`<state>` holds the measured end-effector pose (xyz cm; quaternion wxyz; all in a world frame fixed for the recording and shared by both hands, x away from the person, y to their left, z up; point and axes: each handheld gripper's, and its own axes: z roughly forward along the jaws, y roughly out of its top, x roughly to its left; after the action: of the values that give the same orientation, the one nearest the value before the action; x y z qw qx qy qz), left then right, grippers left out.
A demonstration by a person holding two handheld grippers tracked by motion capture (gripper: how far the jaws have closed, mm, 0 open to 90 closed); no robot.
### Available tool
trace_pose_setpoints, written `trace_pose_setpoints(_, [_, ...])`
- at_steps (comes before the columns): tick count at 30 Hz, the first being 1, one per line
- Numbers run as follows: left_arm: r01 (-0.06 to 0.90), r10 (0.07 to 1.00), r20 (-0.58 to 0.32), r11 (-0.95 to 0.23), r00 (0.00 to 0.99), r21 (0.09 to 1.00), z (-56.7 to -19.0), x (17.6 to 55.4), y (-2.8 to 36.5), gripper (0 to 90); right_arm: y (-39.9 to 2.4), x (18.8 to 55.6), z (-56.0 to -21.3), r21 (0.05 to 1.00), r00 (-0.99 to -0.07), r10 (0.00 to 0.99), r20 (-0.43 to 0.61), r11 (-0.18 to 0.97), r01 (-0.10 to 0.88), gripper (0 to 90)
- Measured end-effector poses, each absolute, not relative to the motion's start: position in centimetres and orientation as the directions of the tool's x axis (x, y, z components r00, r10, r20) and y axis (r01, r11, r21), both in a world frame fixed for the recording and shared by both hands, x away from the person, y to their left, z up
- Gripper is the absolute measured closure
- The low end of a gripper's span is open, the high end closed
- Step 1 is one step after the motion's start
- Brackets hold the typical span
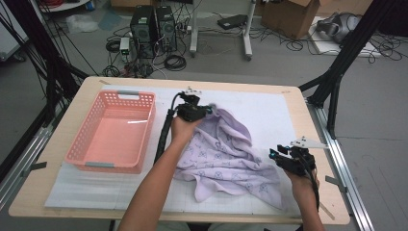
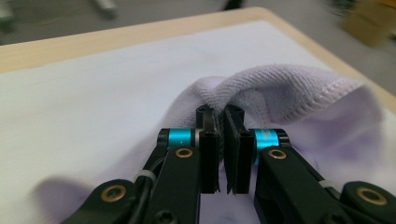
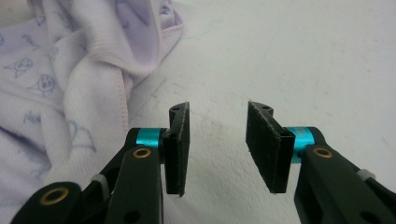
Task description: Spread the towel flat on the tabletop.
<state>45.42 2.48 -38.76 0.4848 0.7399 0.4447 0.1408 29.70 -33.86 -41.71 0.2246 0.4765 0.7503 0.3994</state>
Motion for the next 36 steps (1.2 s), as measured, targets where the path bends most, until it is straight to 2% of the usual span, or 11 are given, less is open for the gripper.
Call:
trace_pose_setpoints(3, [0.537,0.871,-0.220,-0.059,0.439,0.841,-38.9,46.3,4.4,84.7,-33.2,30.7,-41.7,0.815,-0.457,0.888,0.052,0.227,0.533,58.9])
trace_pose_setpoints(6, [0.544,0.906,-0.162,-0.085,0.391,0.835,-39.6,46.8,5.5,83.6,-32.4,31.5,-41.7,0.815,-0.474,0.879,0.053,0.236,0.528,58.7])
trace_pose_setpoints(10, [0.549,0.894,-0.169,-0.098,0.415,0.830,-40.4,46.9,5.7,62.3,-31.2,32.9,-41.4,0.817,-0.499,0.864,0.068,0.239,0.525,57.8])
trace_pose_setpoints(13, [0.532,0.876,-0.162,-0.122,0.455,0.838,-40.5,46.6,5.5,50.4,-30.0,33.4,-40.8,0.822,-0.532,0.845,0.056,0.263,0.505,56.7])
trace_pose_setpoints(22, [0.487,0.830,-0.153,-0.157,0.537,0.859,-41.0,44.1,5.7,43.3,-26.4,34.5,-40.4,0.821,-0.627,0.773,0.096,0.294,0.488,53.7])
trace_pose_setpoints(24, [0.478,0.826,-0.144,-0.165,0.545,0.863,-41.0,43.7,5.6,42.9,-25.7,35.1,-40.7,0.812,-0.634,0.759,0.151,0.270,0.517,52.7])
trace_pose_setpoints(28, [0.479,0.833,-0.106,-0.203,0.542,0.854,-41.2,43.2,5.7,42.4,-23.9,36.7,-41.9,0.759,-0.642,0.751,0.158,0.323,0.565,53.3])
trace_pose_setpoints(30, [0.475,0.832,-0.112,-0.195,0.544,0.858,-41.0,43.0,5.8,42.1,-23.0,37.4,-42.4,0.737,-0.654,0.737,0.168,0.347,0.580,56.0])
trace_pose_setpoints(32, [0.464,0.830,-0.103,-0.199,0.548,0.863,-40.8,42.8,5.7,42.3,-22.3,38.0,-42.8,0.722,-0.675,0.723,0.149,0.386,0.574,63.5])
trace_pose_setpoints(34, [0.464,0.828,-0.098,-0.207,0.552,0.861,-40.7,42.7,5.6,42.5,-22.0,38.5,-42.9,0.700,-0.698,0.703,0.134,0.432,0.569,85.5])
trace_pose_setpoints(36, [0.470,0.831,-0.096,-0.211,0.549,0.857,-40.7,42.6,5.6,42.5,-21.9,38.9,-42.6,0.683,-0.712,0.695,0.098,0.474,0.556,87.0])
